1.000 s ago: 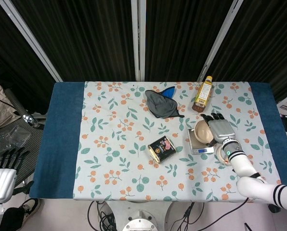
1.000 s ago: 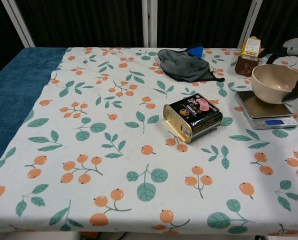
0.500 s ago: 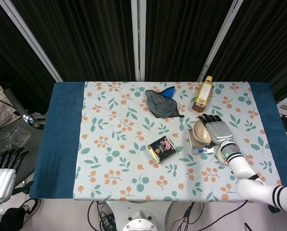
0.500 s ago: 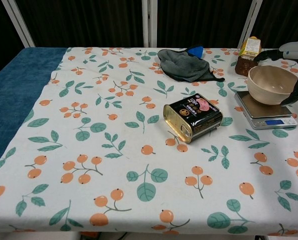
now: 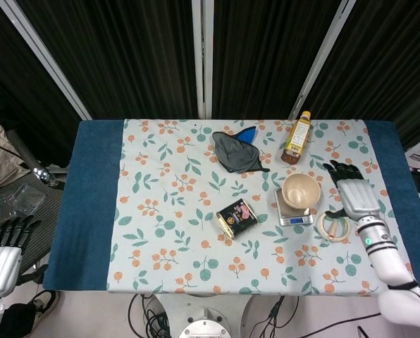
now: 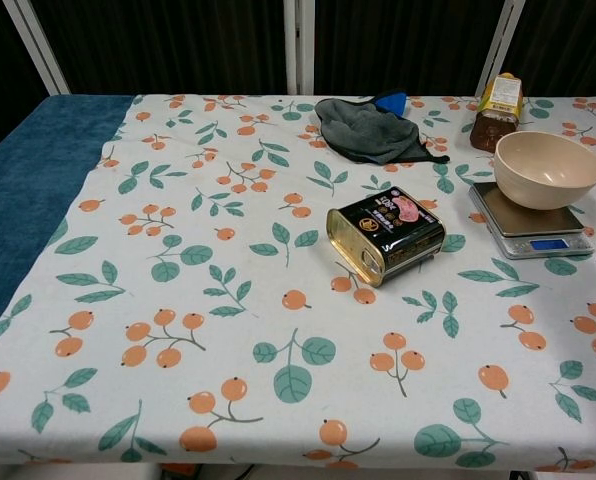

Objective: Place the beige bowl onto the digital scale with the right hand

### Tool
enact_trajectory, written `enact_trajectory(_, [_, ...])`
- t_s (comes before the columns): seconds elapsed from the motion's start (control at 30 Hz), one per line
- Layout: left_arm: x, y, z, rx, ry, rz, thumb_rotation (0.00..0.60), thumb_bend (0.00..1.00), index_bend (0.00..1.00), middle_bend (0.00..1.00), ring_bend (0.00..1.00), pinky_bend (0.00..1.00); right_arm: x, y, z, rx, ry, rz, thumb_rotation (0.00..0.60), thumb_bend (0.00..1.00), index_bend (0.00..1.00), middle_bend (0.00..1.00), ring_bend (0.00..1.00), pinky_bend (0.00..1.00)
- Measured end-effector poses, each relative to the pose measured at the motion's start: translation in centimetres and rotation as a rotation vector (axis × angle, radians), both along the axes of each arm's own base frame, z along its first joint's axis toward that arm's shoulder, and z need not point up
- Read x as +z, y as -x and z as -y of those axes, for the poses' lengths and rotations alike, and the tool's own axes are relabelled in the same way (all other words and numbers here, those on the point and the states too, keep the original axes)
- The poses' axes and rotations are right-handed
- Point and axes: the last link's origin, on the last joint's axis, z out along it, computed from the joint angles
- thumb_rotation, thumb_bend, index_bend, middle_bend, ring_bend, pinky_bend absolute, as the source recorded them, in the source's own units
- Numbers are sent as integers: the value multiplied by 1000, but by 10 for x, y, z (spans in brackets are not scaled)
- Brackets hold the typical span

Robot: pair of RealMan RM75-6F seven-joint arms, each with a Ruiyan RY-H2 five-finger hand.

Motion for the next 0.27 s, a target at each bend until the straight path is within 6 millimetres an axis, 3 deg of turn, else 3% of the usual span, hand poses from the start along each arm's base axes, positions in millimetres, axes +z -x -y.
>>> enact_trajectory(0.17, [2,-2,-1,-3,-21,-10,600,123,111,51,0,31,26,47,-50,-10,190,-19,600,0,0,0,0,0])
enact_trajectory(0.27, [2,-2,-2,-3,-31,-12,600,122,111,50,0,31,29,83,-89,-56,261,-52,600,0,0,0,0,0])
